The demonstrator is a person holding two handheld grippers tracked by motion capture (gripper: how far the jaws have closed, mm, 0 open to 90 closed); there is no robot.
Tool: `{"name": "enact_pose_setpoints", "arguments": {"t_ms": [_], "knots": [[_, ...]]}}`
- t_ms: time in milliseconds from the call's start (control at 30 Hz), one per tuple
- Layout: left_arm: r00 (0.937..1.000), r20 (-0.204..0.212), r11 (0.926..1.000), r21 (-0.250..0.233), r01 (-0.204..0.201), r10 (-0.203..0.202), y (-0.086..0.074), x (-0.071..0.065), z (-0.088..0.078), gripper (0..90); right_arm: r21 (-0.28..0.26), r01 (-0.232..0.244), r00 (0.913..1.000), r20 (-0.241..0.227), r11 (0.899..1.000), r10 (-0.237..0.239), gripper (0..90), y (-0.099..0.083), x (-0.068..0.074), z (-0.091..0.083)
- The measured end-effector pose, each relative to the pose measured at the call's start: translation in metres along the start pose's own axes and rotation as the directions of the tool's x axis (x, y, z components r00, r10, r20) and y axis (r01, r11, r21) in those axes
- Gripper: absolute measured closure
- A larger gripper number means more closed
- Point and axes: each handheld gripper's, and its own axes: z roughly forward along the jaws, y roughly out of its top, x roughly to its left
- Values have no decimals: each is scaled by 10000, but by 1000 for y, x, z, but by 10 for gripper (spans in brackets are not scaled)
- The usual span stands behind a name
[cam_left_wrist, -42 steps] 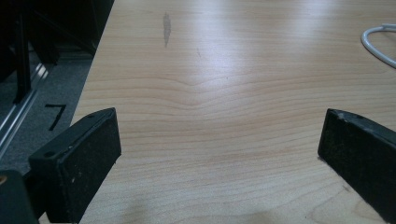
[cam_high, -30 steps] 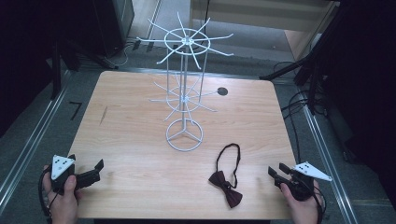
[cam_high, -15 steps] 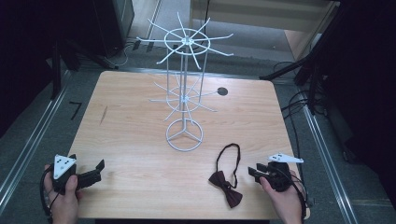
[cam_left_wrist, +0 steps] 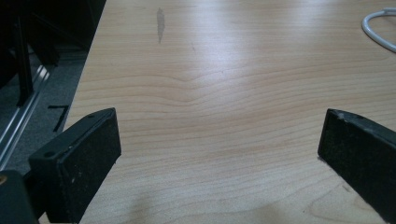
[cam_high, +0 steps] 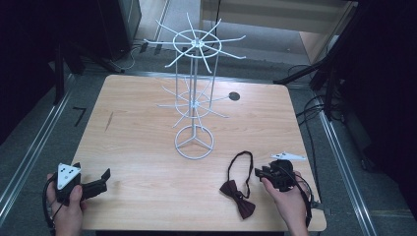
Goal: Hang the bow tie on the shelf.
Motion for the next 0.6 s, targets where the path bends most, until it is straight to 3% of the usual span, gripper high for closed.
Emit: {"name": "enact_pose_setpoints", "arguments": {"t_ms": [300,433,600], "knots": [[10000,-7,10000,50,-45,45,0,0,0,0,262,-100,9960,885,9996,77,688,11,9,15],[10000,7,10000,44,-55,55,0,0,0,0,347,-569,9970,546,9978,549,670,16,6,19],[10000,-10,10000,42,-36,36,0,0,0,0,364,-537,9970,578,9979,515,665,18,3,24]]}}
